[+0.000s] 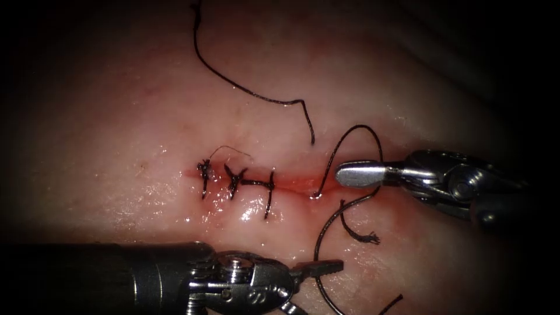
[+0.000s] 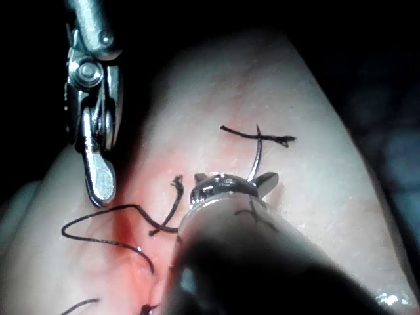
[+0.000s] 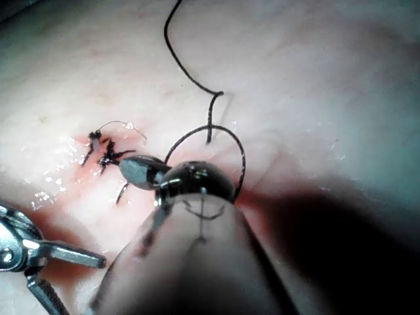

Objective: Wound Closure
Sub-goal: Use the left grasper to pickup the needle near the tip

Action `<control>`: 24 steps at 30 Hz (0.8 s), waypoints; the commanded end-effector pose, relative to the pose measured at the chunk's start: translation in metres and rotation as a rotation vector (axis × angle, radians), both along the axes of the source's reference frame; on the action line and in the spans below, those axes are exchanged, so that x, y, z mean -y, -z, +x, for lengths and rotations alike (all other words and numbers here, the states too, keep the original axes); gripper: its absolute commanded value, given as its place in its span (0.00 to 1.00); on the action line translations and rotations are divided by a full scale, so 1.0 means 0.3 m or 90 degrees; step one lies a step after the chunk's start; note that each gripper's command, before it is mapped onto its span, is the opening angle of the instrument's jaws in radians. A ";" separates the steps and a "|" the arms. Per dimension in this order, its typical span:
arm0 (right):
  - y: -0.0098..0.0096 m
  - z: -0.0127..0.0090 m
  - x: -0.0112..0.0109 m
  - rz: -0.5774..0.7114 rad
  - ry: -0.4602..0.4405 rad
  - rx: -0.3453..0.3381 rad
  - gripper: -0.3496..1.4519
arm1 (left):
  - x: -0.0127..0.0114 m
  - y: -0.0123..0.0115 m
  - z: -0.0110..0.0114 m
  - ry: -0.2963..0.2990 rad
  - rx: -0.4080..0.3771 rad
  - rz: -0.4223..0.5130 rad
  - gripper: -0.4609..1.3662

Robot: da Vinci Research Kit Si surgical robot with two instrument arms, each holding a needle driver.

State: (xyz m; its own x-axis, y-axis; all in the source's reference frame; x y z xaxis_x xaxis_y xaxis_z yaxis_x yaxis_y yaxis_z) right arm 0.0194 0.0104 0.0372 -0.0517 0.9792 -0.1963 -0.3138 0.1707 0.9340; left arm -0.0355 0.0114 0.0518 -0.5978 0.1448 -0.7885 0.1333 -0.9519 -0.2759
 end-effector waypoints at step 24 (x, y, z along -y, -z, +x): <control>-0.0012 -0.0026 0.0031 -0.006 0.003 0.001 0.00 | 0.0047 -0.0069 -0.0111 -0.134 -0.100 0.010 0.18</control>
